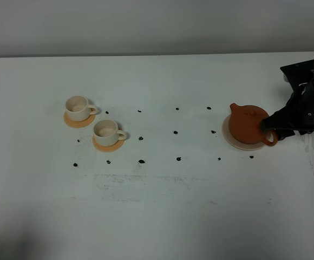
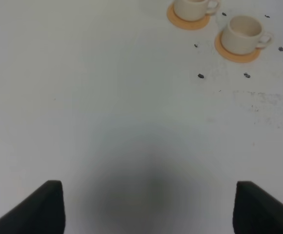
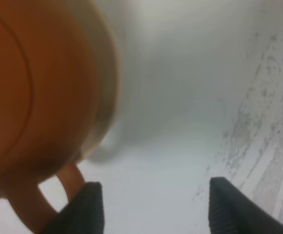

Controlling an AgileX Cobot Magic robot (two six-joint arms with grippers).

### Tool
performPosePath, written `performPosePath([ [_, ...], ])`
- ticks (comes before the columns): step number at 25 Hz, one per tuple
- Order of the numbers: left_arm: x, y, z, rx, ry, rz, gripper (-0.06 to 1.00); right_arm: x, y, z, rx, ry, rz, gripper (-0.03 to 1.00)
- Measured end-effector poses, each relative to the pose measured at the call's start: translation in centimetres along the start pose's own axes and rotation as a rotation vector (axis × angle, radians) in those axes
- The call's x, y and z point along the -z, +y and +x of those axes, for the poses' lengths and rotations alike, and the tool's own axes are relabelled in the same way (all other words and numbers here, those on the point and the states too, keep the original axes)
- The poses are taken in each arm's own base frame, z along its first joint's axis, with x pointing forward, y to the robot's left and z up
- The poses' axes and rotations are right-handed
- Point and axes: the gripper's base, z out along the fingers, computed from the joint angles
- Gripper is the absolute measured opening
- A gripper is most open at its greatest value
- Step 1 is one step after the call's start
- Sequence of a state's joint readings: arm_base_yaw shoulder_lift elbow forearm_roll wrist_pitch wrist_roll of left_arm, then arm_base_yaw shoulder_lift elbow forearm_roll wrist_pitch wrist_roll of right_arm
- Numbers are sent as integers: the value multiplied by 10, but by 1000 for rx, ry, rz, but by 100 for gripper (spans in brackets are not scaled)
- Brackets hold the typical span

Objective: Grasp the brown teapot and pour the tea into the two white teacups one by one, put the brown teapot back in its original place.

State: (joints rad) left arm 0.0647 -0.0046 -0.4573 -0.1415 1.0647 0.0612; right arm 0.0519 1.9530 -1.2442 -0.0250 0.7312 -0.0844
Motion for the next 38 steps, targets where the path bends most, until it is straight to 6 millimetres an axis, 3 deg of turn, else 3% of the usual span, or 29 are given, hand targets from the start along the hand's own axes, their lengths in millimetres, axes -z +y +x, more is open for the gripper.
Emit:
performPosePath([
  [27, 0, 0, 0, 1, 0, 0, 67, 1, 9, 7, -63, 82, -96, 47],
  [38, 0, 0, 0, 1, 0, 0, 67, 13, 7, 5, -49, 95, -91, 47],
])
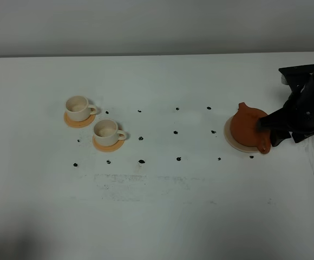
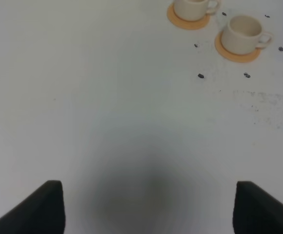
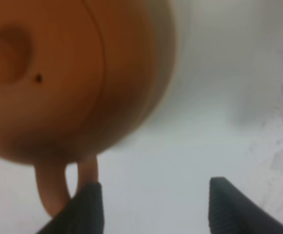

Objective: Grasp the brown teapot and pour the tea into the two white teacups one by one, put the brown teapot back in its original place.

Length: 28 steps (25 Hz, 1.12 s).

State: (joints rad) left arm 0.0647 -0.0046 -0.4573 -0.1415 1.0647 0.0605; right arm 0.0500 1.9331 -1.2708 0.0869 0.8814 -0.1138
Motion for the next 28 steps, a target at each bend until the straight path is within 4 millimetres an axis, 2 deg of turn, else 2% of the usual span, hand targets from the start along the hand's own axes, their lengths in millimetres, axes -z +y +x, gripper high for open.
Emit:
performPosePath([
  [3, 0, 0, 0, 0, 0, 0, 67, 5, -6, 4, -3, 24, 13, 47],
  [6, 0, 0, 0, 0, 0, 0, 67, 19, -10, 8, 17, 34, 47, 47],
  [11, 0, 0, 0, 0, 0, 0, 67, 60, 4, 11, 62, -85, 87, 47],
  [13, 0, 0, 0, 0, 0, 0, 67, 67, 14, 11, 74, -120, 85, 47],
  [18, 0, 0, 0, 0, 0, 0, 67, 64, 40, 8, 115, -150, 89, 47],
  [25, 0, 0, 0, -1, 0, 0, 67, 39, 46, 1, 96, -94, 71, 45],
  [28, 0, 0, 0, -1, 0, 0, 67, 36, 49, -1, 100, -85, 66, 42],
])
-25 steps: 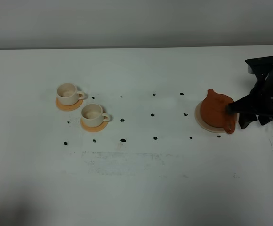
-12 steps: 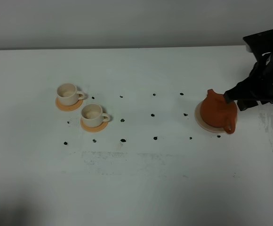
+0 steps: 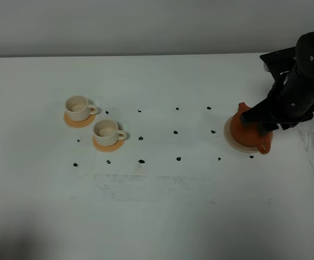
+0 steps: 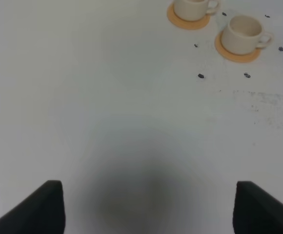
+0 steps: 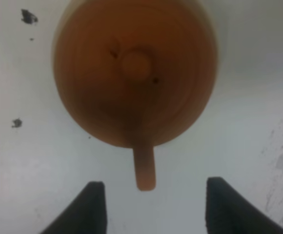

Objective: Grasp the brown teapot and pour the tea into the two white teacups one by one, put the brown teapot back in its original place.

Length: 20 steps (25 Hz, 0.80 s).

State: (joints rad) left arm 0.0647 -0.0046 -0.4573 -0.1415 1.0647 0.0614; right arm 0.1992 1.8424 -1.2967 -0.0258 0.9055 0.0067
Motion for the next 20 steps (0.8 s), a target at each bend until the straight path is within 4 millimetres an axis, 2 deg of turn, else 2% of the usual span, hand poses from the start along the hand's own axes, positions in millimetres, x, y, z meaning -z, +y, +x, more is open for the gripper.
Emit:
performPosePath([
  [8, 0, 0, 0, 0, 0, 0, 67, 1, 5, -1, 7, -3, -8, 41],
  [20, 0, 0, 0, 0, 0, 0, 67, -2, 5, 3, -10, 3, -8, 45],
])
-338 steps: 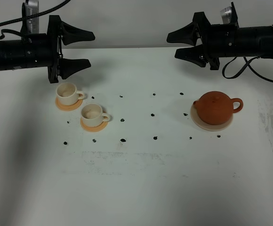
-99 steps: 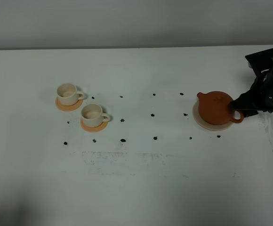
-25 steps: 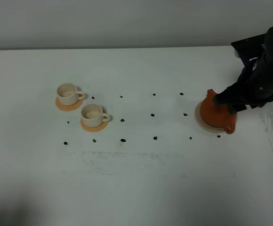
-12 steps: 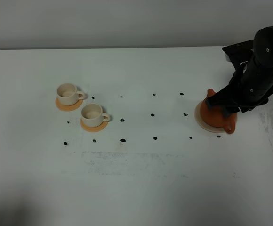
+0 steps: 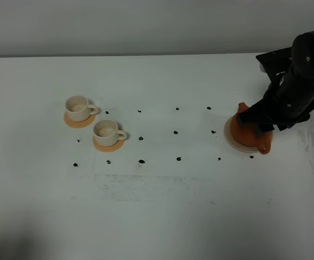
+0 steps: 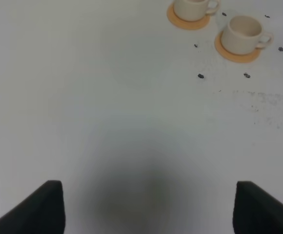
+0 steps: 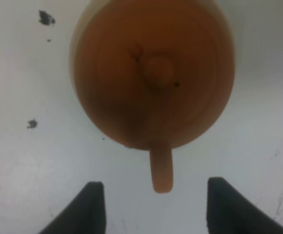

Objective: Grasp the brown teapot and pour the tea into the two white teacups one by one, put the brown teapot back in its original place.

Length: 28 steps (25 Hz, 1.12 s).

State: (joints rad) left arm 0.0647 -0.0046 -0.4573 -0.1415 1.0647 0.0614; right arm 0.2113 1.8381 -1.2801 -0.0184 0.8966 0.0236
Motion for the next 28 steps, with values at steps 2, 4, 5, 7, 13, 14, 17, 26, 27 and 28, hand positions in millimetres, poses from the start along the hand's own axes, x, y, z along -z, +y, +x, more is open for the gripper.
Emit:
performPosePath([
  [2, 0, 0, 0, 0, 0, 0, 67, 0, 0, 7, -5, -1, -1, 45],
  [4, 0, 0, 0, 0, 0, 0, 67, 9, 0, 14, -13, -36, -2, 45],
  [5, 0, 0, 0, 0, 0, 0, 67, 13, 0, 17, -14, -57, -2, 45],
  [7, 0, 0, 0, 0, 0, 0, 67, 23, -1, 26, -17, -124, -4, 45],
  [13, 0, 0, 0, 0, 0, 0, 67, 12, 0, 41, -30, -233, -10, 46],
  [14, 0, 0, 0, 0, 0, 0, 67, 8, 0, 41, -32, -230, -10, 46],
  [17, 0, 0, 0, 1, 0, 0, 67, -1, 0, 40, -36, -216, -11, 46],
  [26, 0, 0, 0, 2, 0, 0, 67, -2, 3, 39, -28, -214, -15, 46],
  [27, 0, 0, 0, 1, 0, 0, 67, -2, 5, 39, -23, -215, -18, 46],
  [28, 0, 0, 0, 1, 0, 0, 67, -2, 7, 39, -18, -219, -18, 46],
])
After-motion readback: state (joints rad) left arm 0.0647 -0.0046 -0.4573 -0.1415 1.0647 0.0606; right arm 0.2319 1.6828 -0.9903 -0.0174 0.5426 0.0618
